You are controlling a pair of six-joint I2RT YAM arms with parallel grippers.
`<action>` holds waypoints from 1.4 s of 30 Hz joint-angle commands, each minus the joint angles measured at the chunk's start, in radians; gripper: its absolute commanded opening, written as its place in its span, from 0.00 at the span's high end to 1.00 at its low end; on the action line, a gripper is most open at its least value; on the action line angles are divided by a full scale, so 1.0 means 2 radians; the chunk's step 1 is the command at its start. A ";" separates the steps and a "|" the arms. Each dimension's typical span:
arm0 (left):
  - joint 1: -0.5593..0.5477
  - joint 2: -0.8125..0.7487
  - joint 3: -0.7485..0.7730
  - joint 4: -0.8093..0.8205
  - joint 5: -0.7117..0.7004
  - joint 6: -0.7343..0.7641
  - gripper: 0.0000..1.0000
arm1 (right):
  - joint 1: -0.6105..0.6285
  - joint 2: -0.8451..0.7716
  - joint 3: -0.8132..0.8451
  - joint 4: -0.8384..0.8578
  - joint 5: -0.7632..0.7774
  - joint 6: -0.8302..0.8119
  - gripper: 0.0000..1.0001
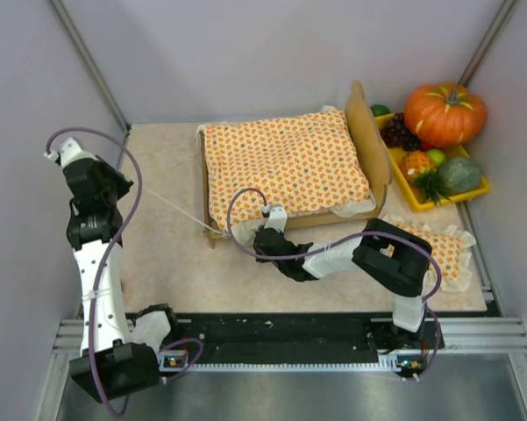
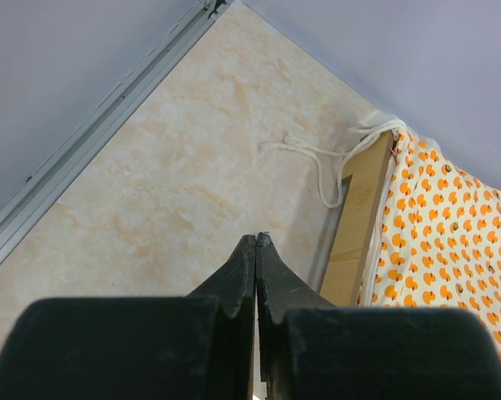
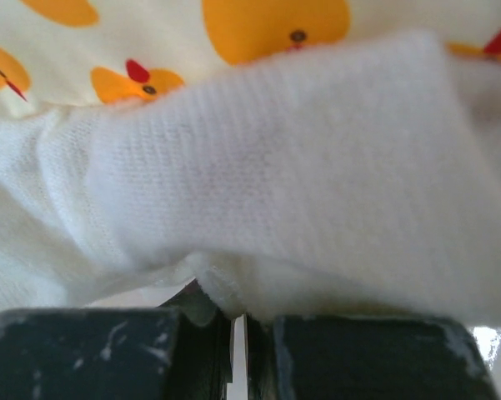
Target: Set up the pet bed
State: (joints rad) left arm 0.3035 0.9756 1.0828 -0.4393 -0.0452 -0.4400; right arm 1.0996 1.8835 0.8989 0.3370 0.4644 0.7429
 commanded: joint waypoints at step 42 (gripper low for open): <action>-0.225 -0.189 -0.144 -0.166 0.464 0.007 1.00 | -0.011 -0.297 -0.127 -0.093 -0.097 -0.046 0.44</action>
State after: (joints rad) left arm -0.1188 0.5526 0.6613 -0.6758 0.9520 -0.5636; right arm 1.0939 1.3323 0.6392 0.1612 0.2218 0.6308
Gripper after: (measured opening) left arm 0.008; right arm 0.551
